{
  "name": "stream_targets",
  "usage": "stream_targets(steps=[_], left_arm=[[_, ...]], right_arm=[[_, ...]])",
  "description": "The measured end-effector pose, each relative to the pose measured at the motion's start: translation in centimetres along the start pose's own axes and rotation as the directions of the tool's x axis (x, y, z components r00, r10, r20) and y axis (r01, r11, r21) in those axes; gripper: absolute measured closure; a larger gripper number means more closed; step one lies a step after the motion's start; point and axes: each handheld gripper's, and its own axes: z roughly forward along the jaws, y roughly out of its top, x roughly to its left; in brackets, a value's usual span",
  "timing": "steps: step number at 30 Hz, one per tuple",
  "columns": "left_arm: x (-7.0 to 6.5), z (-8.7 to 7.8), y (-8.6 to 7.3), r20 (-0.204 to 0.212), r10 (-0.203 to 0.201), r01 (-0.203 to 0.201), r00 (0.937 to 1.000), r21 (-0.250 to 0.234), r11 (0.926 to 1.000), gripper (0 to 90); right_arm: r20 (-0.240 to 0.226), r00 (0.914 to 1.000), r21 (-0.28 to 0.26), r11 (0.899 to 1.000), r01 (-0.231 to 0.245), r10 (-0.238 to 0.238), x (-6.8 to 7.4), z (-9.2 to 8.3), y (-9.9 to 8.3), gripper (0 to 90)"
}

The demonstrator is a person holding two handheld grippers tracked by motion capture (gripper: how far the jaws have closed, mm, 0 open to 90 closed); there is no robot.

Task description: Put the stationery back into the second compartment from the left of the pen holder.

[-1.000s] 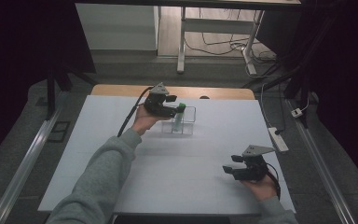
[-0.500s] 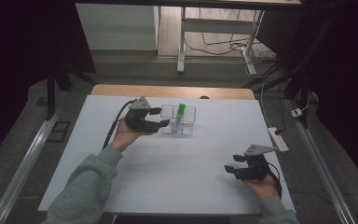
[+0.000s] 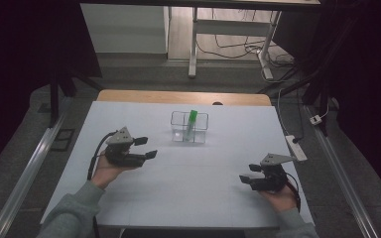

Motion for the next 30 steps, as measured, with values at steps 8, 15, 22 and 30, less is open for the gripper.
stream_targets(steps=[8,15,22,30], left_arm=[[-0.8,-2.2,-2.7,-0.006,-0.037,0.037,0.9993,0.022,0.9991,33.4],[-1.1,-3.5,-4.9,-0.045,-0.055,0.057,0.9975,0.049,0.9972,33.1],[-1.4,-4.5,-6.7,-0.060,-0.060,0.064,0.9964,0.070,0.9955,33.0],[-1.2,-4.3,-7.0,-0.062,-0.063,0.068,0.9961,0.081,0.9945,32.9]], right_arm=[[-0.002,0.9999,-0.003,1.000,0.011,-0.011,0.1,0.0,0.1,35.6],[-0.005,0.9999,-0.008,1.000,0.010,-0.010,0.1,-0.1,0.0,35.4],[-0.003,0.9999,-0.006,1.000,0.013,-0.013,0.0,-0.2,0.0,35.4],[-0.002,0.9998,-0.012,1.000,0.020,-0.020,0.2,-0.2,0.1,35.4]])
